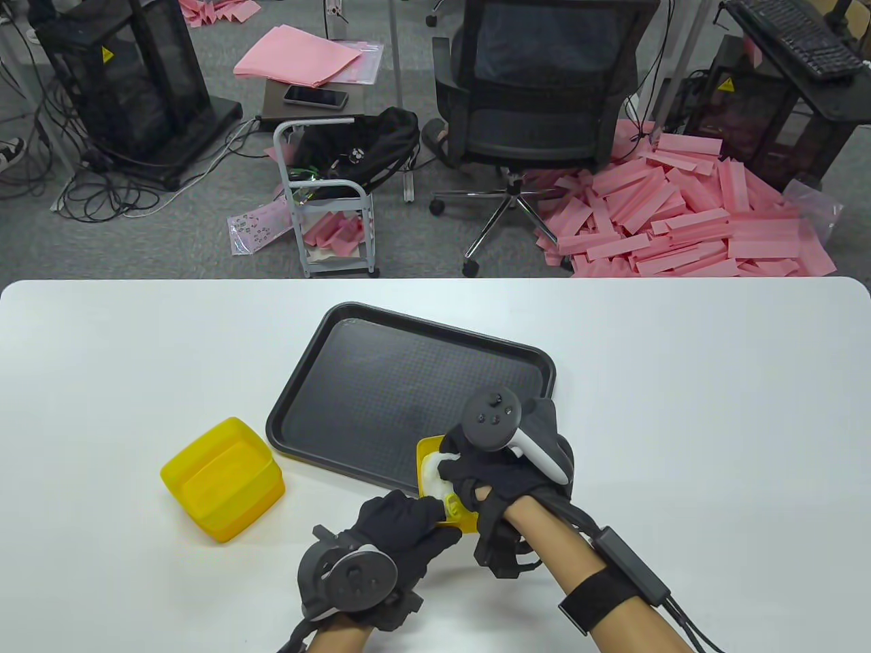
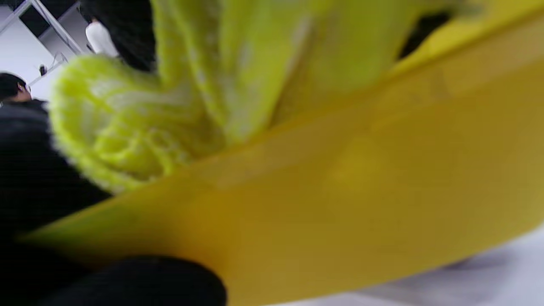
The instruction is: Wipe plastic food containers with dish cloth
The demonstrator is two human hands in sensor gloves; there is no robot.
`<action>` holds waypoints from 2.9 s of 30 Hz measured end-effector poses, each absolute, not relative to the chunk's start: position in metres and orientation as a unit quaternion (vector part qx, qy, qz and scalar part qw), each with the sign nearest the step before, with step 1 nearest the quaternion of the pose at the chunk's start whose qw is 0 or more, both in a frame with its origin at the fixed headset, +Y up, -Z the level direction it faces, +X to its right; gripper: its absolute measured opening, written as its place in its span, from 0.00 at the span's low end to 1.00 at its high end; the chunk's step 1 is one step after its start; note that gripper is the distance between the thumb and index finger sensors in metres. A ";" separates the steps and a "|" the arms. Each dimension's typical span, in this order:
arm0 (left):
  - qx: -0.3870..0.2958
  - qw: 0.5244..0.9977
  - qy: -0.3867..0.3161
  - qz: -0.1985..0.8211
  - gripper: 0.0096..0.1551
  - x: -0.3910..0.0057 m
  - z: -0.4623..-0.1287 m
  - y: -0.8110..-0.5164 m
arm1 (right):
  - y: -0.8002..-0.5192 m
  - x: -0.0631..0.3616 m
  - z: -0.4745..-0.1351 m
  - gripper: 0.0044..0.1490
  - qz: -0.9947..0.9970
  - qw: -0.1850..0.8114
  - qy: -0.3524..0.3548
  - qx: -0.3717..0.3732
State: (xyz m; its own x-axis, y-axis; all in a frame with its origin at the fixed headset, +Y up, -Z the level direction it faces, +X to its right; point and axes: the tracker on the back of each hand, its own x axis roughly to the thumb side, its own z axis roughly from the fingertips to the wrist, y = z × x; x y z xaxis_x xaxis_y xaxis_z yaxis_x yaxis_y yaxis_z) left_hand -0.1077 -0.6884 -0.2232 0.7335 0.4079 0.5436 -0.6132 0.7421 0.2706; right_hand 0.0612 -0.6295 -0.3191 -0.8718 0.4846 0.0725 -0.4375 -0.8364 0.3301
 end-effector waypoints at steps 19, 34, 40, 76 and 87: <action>0.193 0.912 -0.197 0.305 0.23 -0.123 -0.236 -0.698 | -0.601 0.136 -0.322 0.34 0.903 0.408 0.119 0.064; 0.211 0.906 -0.174 0.323 0.23 -0.127 -0.237 -0.694 | -0.690 0.176 -0.309 0.33 0.834 0.530 0.132 0.080; 0.217 0.907 -0.164 0.322 0.22 -0.131 -0.238 -0.694 | -0.721 0.153 -0.304 0.41 0.783 0.596 0.134 0.118; 0.154 0.817 -0.377 0.407 0.22 -0.095 -0.219 -0.682 | -0.769 0.184 -0.308 0.36 0.497 0.811 0.236 0.200; 0.123 0.771 -0.413 0.469 0.22 -0.083 -0.214 -0.683 | -0.775 0.153 -0.299 0.39 0.393 0.824 0.323 0.250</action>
